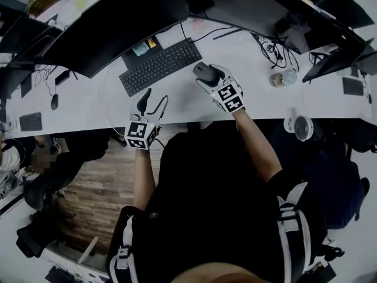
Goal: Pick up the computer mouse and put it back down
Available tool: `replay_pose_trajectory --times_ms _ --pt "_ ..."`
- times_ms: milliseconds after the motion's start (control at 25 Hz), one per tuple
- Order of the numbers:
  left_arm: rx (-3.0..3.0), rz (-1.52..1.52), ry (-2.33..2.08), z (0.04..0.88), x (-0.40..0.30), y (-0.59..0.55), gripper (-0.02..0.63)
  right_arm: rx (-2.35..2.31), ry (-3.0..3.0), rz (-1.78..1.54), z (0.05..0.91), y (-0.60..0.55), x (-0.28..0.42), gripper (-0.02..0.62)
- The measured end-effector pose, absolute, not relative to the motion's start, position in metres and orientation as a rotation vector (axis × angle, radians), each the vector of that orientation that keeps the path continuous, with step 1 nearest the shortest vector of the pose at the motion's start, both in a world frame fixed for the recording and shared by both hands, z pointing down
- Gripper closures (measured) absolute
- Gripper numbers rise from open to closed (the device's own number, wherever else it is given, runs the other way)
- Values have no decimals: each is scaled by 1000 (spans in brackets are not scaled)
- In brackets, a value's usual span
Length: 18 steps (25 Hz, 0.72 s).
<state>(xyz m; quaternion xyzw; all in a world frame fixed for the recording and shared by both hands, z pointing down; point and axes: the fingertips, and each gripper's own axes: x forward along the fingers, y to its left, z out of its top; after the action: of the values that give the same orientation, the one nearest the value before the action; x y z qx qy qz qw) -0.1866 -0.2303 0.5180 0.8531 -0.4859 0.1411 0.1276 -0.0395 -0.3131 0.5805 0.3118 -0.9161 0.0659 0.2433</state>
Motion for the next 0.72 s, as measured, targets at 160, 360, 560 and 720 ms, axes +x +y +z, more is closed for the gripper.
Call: replay_pose_trajectory --times_ms 160,360,560,720 --pt "2493 407 -1416 517 -190 -231 351 868 -2512 159 568 -310 -41 302" --pt "2496 406 -1407 518 -195 -230 351 883 -2542 114 549 -306 -46 302" --pt "2504 407 -1391 520 -197 -232 351 905 -2593 56 521 -306 -51 302" --pt "2509 411 -1381 520 -199 -233 351 908 -2612 11 507 -305 -55 302"
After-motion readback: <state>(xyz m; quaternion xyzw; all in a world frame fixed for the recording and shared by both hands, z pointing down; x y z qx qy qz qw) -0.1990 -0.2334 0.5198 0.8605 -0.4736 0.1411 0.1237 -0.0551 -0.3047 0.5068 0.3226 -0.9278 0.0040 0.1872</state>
